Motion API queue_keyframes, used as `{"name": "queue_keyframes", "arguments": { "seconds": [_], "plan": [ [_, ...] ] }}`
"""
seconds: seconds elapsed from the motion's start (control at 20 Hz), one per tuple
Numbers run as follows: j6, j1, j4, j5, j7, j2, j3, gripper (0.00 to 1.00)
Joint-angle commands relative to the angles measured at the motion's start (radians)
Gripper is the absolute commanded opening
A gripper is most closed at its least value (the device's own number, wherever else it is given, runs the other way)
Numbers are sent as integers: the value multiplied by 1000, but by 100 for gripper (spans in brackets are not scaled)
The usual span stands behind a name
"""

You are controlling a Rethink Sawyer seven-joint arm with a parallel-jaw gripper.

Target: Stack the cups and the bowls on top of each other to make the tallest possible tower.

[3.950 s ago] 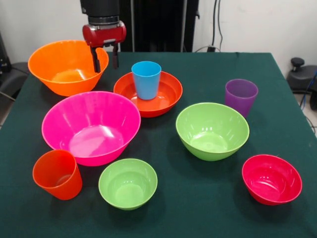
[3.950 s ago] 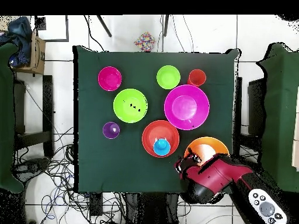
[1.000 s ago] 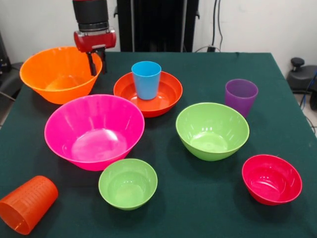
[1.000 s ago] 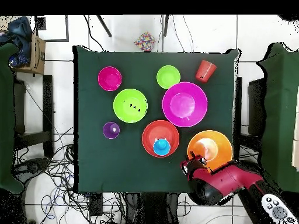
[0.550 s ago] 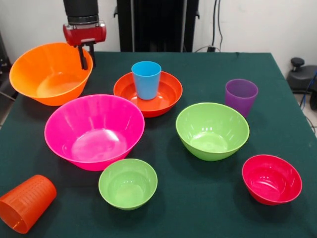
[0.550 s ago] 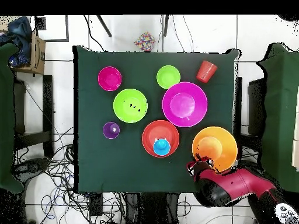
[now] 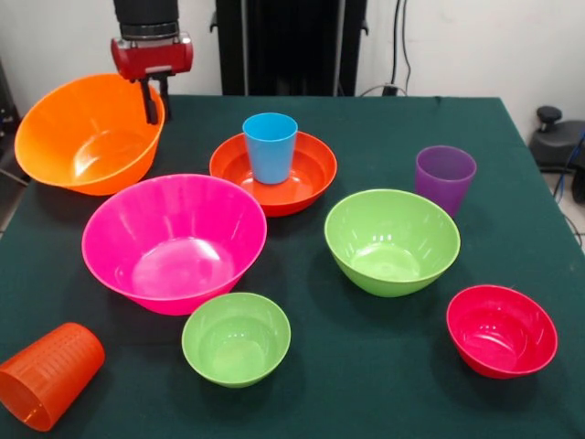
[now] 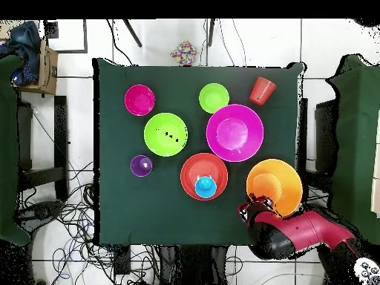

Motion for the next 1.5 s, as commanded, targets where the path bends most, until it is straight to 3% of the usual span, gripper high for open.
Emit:
{"name": "queue_keyframes", "arguments": {
  "seconds": [0.05, 0.6, 1.2, 1.5],
  "plan": [
    [133, 8, 54, 46, -315, -7, 87, 0],
    [176, -23, 103, 135, -331, -74, 155, 0],
    [199, -47, 112, 123, -316, -72, 186, 0],
    [232, -59, 122, 169, -327, -90, 224, 0]
  ]
}}
